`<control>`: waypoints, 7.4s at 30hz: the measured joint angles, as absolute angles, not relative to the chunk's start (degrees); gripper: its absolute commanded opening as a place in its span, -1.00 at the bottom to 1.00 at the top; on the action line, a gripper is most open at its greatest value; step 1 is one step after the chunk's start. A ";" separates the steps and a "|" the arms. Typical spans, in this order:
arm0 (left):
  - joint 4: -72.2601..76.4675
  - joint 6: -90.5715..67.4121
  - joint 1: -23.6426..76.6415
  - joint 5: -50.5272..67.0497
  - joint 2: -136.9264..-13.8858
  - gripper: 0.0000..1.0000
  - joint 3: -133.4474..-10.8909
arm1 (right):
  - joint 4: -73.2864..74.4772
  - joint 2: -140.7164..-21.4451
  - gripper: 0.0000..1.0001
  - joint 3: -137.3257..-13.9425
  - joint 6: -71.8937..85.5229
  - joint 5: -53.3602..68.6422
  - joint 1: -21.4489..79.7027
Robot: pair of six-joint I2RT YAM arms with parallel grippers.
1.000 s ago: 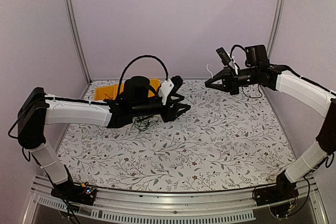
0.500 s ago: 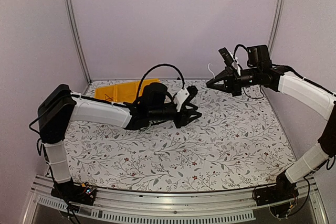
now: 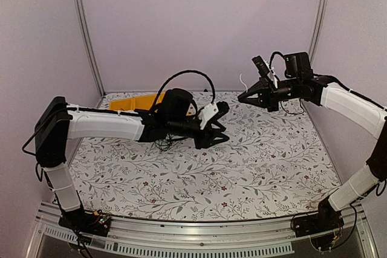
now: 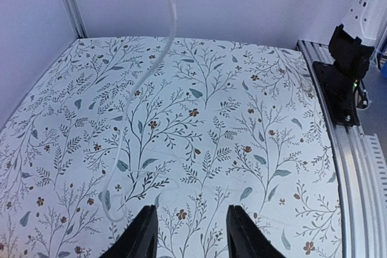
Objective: Untangle the cables
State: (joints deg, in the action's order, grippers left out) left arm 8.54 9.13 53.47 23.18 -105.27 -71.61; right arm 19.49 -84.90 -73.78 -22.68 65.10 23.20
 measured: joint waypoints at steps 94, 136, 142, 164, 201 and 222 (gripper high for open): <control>-0.43 2.35 19.25 -7.86 -94.52 -1.00 -70.96 | 22.96 -81.56 -0.07 -64.12 -30.04 43.09 18.28; -11.20 -8.67 16.58 5.41 -111.39 -0.37 -78.96 | 22.94 -83.96 -0.08 -64.05 -32.21 43.09 19.35; -11.94 -9.10 16.75 6.02 -102.50 -0.36 -77.17 | 22.96 -84.73 -0.08 -64.05 -32.42 42.68 20.05; -10.26 -12.43 45.74 8.03 -82.72 -0.28 -48.93 | 23.24 -89.95 -0.09 -64.05 -34.04 39.18 26.68; -13.80 -15.70 51.27 7.44 -75.18 -1.00 -51.31 | 27.97 -93.65 -0.12 -67.13 -36.75 35.48 31.48; -14.02 -5.37 52.03 12.38 -66.89 -1.00 -61.84 | 34.83 -98.78 0.12 -100.90 -25.15 52.45 41.36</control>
State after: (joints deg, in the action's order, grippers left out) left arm -14.02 -5.37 52.03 12.38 -66.89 -61.84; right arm 34.83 -98.78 -100.90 -25.15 52.45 41.36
